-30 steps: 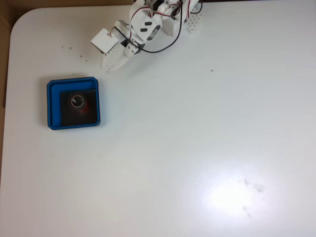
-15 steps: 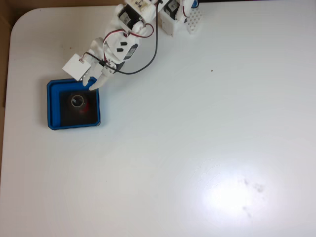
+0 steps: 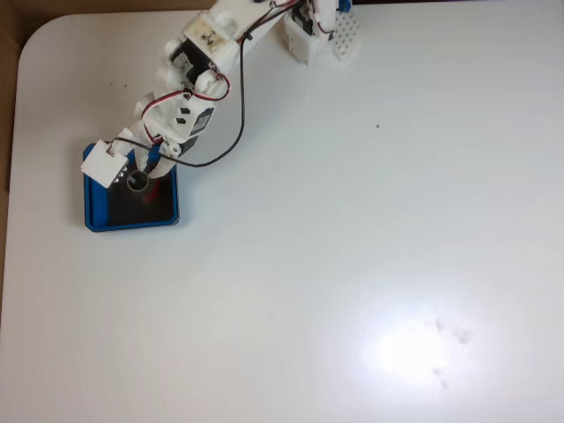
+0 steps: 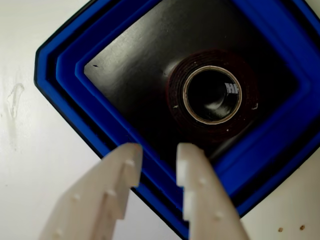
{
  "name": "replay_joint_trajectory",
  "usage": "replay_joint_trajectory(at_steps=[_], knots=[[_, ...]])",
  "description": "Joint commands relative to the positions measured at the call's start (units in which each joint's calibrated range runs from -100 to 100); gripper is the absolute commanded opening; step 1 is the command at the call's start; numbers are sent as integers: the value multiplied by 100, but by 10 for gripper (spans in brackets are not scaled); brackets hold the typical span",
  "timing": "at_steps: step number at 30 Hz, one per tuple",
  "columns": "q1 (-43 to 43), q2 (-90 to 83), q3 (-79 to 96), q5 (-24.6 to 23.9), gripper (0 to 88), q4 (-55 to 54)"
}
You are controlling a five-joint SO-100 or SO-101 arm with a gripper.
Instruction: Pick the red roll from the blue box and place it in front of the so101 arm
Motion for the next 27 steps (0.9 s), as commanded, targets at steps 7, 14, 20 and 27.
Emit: replay_joint_trajectory(at_steps=[7,14,20,27], knots=[[234,1319,-1850,-20,8,519],[449,1812,-2281,-20,9,560],[439,1829,-2227,-20,31,568],[439,1896,-2218,-20,152,577]])
